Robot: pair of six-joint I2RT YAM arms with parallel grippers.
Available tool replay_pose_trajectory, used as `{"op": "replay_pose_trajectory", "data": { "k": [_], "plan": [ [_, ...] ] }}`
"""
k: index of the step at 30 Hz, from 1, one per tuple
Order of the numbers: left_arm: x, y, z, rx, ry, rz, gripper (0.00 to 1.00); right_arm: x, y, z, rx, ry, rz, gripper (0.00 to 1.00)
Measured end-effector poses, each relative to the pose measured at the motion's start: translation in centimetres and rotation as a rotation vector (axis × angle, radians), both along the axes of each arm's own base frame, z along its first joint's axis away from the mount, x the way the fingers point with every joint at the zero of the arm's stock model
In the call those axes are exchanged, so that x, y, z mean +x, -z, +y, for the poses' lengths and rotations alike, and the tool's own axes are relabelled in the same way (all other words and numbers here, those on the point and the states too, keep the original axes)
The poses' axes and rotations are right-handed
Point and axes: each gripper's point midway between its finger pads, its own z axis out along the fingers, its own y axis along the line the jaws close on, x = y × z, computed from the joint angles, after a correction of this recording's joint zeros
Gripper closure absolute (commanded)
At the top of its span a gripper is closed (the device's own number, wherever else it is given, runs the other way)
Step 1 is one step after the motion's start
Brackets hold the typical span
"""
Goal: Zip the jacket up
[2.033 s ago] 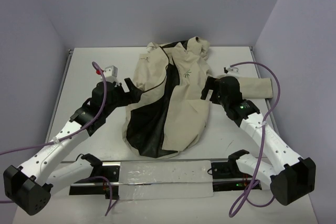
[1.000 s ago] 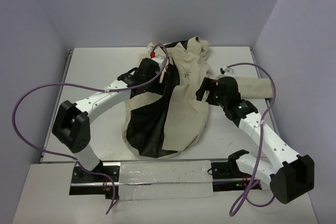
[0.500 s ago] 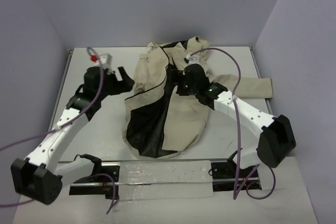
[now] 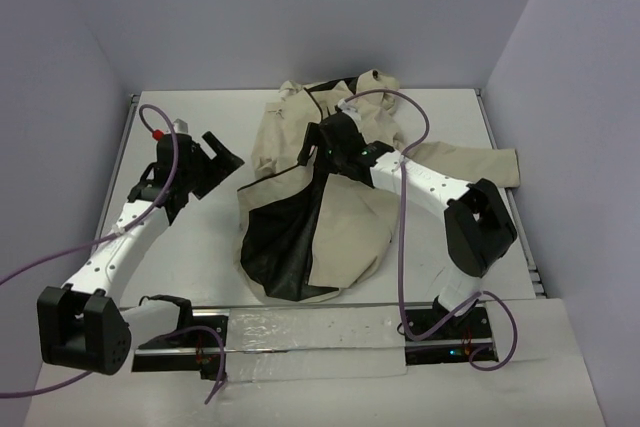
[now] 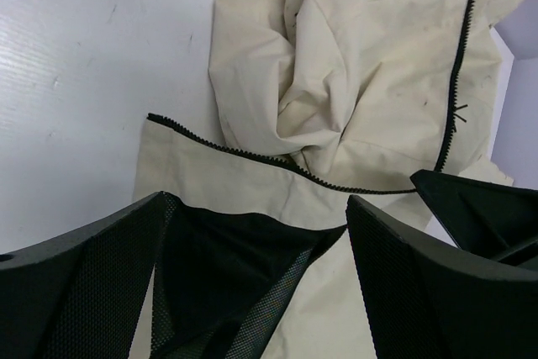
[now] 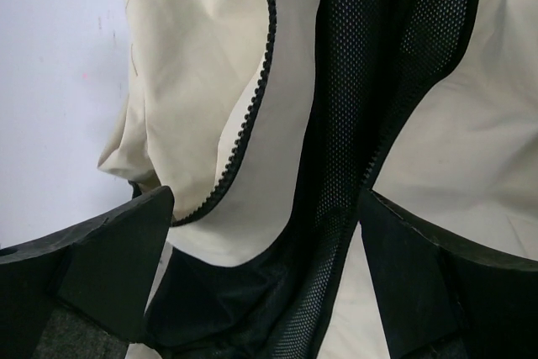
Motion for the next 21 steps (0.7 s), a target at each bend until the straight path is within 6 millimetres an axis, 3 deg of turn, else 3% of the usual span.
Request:
{"op": "replay_pose_trajectory", "data": {
  "k": [3, 6, 12, 16, 18, 19, 21],
  "plan": [
    [0.1, 1.9, -0.6, -0.022, 0.009, 0.068, 0.06, 0.2, 0.3, 0.2, 0.007, 0.009, 0.009, 0.05],
    [-0.2, 3.6, -0.9, -0.037, 0.013, 0.125, 0.06, 0.9, -0.1, 0.8, 0.019, 0.014, 0.005, 0.17],
    [-1.1, 5.2, -1.1, -0.044, 0.031, 0.154, 0.05, 1.1, 0.0, 1.1, 0.026, 0.011, 0.001, 0.58],
    [-1.6, 4.6, -2.1, -0.068, 0.114, 0.116, 0.04, 0.2, 0.9, 0.1, -0.012, -0.012, -0.009, 0.82],
    [-1.7, 3.6, -2.3, -0.066, 0.143, 0.079, 0.04, -0.7, 1.5, -1.0, -0.049, -0.019, -0.011, 0.84],
    [-1.7, 3.2, -2.3, -0.061, 0.150, 0.063, 0.04, -1.2, 1.9, -1.7, -0.072, -0.019, -0.012, 0.77],
    [-1.6, 2.5, -2.3, -0.050, 0.165, 0.039, 0.04, -1.8, 2.5, -2.9, -0.113, -0.016, -0.017, 0.75]
  ]
}}
